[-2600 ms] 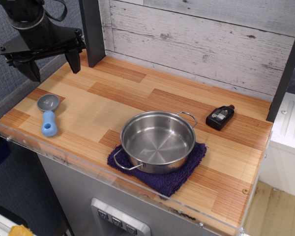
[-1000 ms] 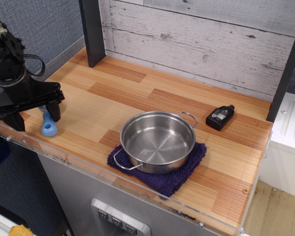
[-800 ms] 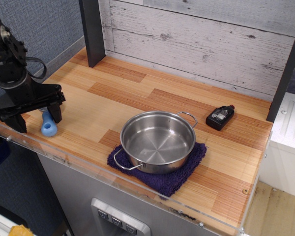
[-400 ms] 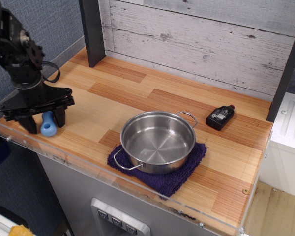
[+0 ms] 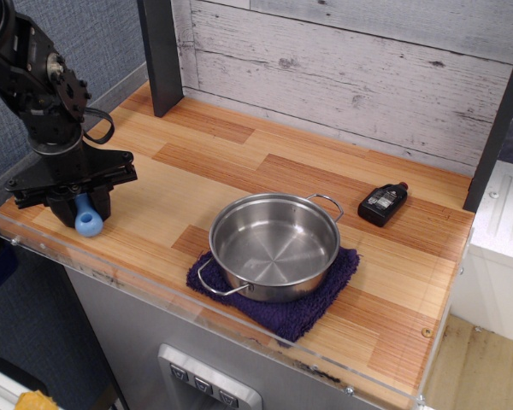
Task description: Take the spoon and place it above the silver vessel.
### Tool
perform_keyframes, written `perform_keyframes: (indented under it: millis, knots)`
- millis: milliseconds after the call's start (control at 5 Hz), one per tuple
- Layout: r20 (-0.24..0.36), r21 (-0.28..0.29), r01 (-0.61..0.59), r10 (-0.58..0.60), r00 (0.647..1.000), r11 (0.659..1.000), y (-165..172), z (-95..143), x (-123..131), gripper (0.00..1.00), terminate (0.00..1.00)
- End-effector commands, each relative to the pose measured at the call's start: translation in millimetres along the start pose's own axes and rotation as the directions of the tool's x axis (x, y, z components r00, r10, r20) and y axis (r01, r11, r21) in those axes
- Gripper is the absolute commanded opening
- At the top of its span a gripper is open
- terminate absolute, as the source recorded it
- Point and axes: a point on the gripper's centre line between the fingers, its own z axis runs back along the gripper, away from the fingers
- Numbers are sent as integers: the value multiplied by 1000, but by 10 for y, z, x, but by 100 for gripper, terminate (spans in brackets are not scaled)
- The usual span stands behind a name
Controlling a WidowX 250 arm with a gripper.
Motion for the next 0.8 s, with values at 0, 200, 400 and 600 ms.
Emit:
perform_keyframes:
  millis: [0, 200, 400, 600]
  knots:
    - [119, -9, 67, -65, 991, 998, 41, 449, 412, 0, 0]
    - [138, -34, 203, -197, 971, 979, -119, 540, 559, 0, 0]
    - [158, -62, 439, -426, 891, 896, -280, 613, 674, 0, 0]
    - [198, -69, 591, -569, 798, 804, -397, 666, 773, 0, 0]
